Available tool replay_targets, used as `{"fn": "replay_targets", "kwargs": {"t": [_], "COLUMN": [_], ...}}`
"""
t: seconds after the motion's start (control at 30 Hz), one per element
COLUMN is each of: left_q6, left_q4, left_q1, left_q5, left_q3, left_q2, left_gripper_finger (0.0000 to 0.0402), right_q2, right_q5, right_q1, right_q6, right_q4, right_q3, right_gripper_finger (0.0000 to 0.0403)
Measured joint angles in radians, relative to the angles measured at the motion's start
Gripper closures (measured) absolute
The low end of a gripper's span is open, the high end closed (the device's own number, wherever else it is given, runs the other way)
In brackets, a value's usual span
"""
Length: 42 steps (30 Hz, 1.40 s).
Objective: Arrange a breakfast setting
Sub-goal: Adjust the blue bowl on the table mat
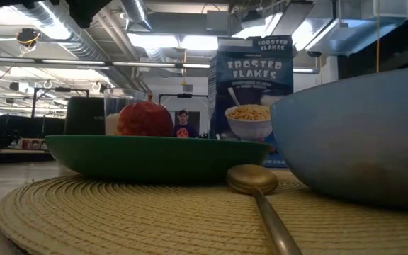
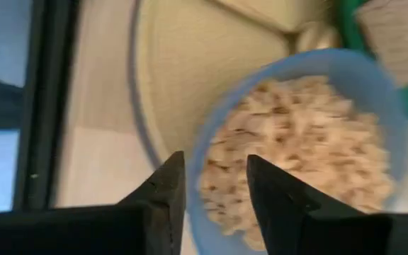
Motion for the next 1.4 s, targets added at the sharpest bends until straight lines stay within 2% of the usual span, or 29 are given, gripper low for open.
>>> {"fn": "replay_targets", "kwargs": {"t": [0.13,0.27,0.7,0.8,1.4], "left_q6": [0.000,0.000,0.000,0.000,0.000], "left_q4": [0.000,-0.001,-0.001,-0.001,0.000], "left_q1": [0.000,0.000,0.000,0.000,0.000], "left_q5": [0.000,0.000,0.000,0.000,0.000], "left_q3": [0.000,0.000,0.000,0.000,0.000], "left_q2": [0.000,0.000,0.000,0.000,0.000], "left_gripper_finger": [0.0004,0.0004,0.0004,0.0004,0.0004], "right_q2": [-0.002,-0.004,-0.006,-0.006,-0.006], "right_q5": [-0.030,-0.062,-0.102,-0.140,-0.198], "right_q1": [0.000,-0.006,-0.014,-0.014,-0.014], "right_q6": [-0.011,-0.035,-0.084,-0.086,-0.098], "right_q4": [0.061,0.097,0.140,0.154,0.237], "right_q3": [-0.058,-0.077,-0.077,-0.077,-0.077], "right_gripper_finger": [0.0260,0.0257,0.0315,0.0324,0.0326]}}
